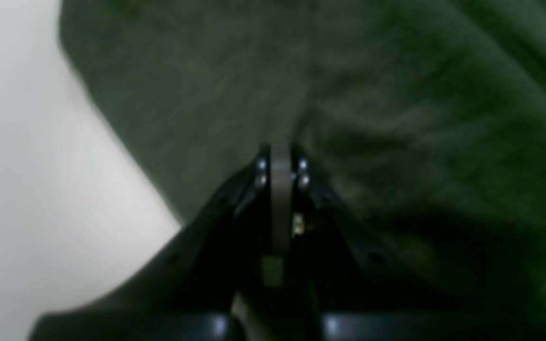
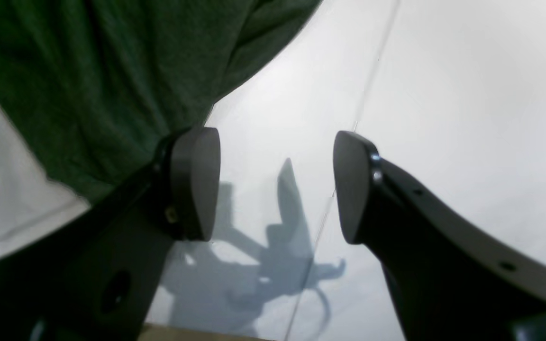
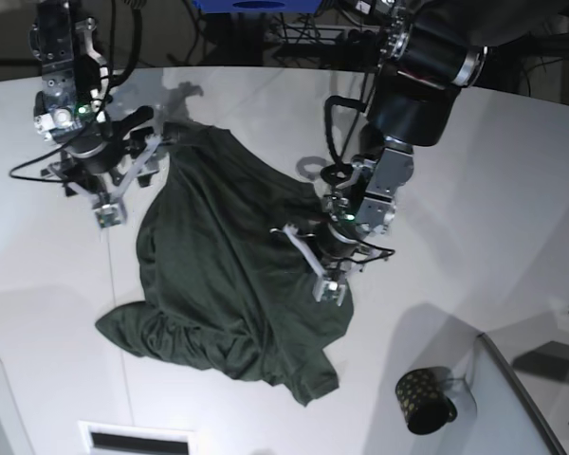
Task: Layout the t-shirt on the table in an organized manner, then fold the t-shirt properly
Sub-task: 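Grasp the shirt's collar edge with both grippers and pull it apart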
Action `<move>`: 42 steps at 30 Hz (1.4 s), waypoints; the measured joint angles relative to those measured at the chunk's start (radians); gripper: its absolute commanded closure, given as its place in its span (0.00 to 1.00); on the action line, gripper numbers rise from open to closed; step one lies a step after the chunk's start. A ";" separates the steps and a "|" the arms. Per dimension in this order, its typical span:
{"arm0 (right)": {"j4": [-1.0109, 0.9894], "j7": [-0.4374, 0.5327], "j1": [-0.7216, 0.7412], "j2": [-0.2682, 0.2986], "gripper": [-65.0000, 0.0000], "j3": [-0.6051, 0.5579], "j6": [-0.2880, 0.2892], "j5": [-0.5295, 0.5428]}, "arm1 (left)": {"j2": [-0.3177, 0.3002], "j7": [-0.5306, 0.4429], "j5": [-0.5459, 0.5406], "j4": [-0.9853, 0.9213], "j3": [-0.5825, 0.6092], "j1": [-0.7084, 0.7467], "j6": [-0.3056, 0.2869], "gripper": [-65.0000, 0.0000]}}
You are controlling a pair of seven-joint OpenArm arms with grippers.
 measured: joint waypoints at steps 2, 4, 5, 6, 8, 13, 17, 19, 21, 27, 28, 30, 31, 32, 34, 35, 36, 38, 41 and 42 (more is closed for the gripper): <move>0.000 -0.003 0.003 -0.012 0.45 0.058 0.000 -0.014 | -0.056 0.035 0.000 0.039 -0.003 0.019 0.009 1.00; -0.002 -0.003 0.016 -0.020 0.45 0.088 0.000 -0.013 | -0.121 0.032 -0.003 0.095 -0.011 0.070 0.017 1.00; -0.014 0.000 0.030 -0.022 0.45 0.090 0.000 -0.011 | -0.149 0.026 -0.006 0.128 -0.013 0.098 0.017 1.00; -0.038 0.002 0.050 -0.024 0.45 0.090 0.000 -0.009 | -0.174 0.033 -0.005 0.161 -0.014 0.126 0.017 1.00; -0.102 0.002 0.089 -0.030 0.45 0.089 0.005 -0.001 | -0.208 0.071 0.000 0.223 -0.016 0.169 0.035 1.00; -0.268 0.024 0.177 -0.060 0.45 0.093 0.004 -0.008 | -0.229 0.106 0.003 0.350 -0.103 0.280 0.012 1.00; -0.328 0.065 0.209 -0.081 0.45 0.076 0.016 -0.008 | -0.234 0.166 0.005 0.431 -0.243 0.350 0.017 1.00; -0.329 0.065 0.212 -0.079 0.45 0.064 0.074 -0.010 | -0.246 0.171 0.008 0.452 -0.283 0.375 0.017 1.00; -0.330 0.064 0.216 -0.086 0.45 0.061 0.095 -0.010 | -0.251 0.215 0.008 0.468 -0.314 0.391 0.017 1.00; -0.364 0.069 0.235 -0.104 0.45 0.057 0.098 -0.011 | -0.266 0.241 0.007 0.543 -0.341 0.458 0.021 1.00; -0.379 0.069 0.234 -0.108 0.45 0.056 0.098 -0.013 | -0.264 0.246 0.006 0.566 -0.341 0.465 0.020 1.00; -0.416 0.068 0.238 -0.122 0.45 0.056 0.100 -0.013 | -0.259 0.243 0.001 0.620 -0.338 0.472 0.014 1.00; -0.440 0.068 0.246 -0.126 0.45 0.056 0.100 -0.013 | -0.257 0.240 0.003 0.646 -0.336 0.473 0.016 1.00; -0.454 0.077 0.254 -0.127 0.45 0.053 0.101 -0.010 | -0.256 0.236 -0.001 0.664 -0.332 0.473 0.016 1.00; -0.475 0.077 0.275 -0.126 0.45 0.054 0.101 -0.010 | -0.230 0.230 0.009 0.682 -0.320 0.473 0.023 1.00; -0.475 0.077 0.277 -0.126 0.45 0.054 0.101 -0.011 | -0.211 0.234 0.014 0.681 -0.310 0.473 0.032 1.00; -0.475 0.077 0.276 -0.126 0.45 0.054 0.101 -0.011 | -0.195 0.237 0.013 0.678 -0.299 0.473 0.027 1.00; -0.474 0.092 0.265 -0.126 0.45 0.054 0.101 -0.011 | -0.174 0.235 -0.001 0.656 -0.271 0.473 0.005 1.00; -0.473 0.088 0.266 -0.131 0.45 0.026 0.101 -0.021 | -0.180 0.220 0.006 0.565 -0.248 0.458 0.013 1.00; -0.468 0.084 0.262 -0.134 0.45 0.009 0.101 -0.018 | -0.185 0.200 0.003 0.532 -0.244 0.456 0.016 1.00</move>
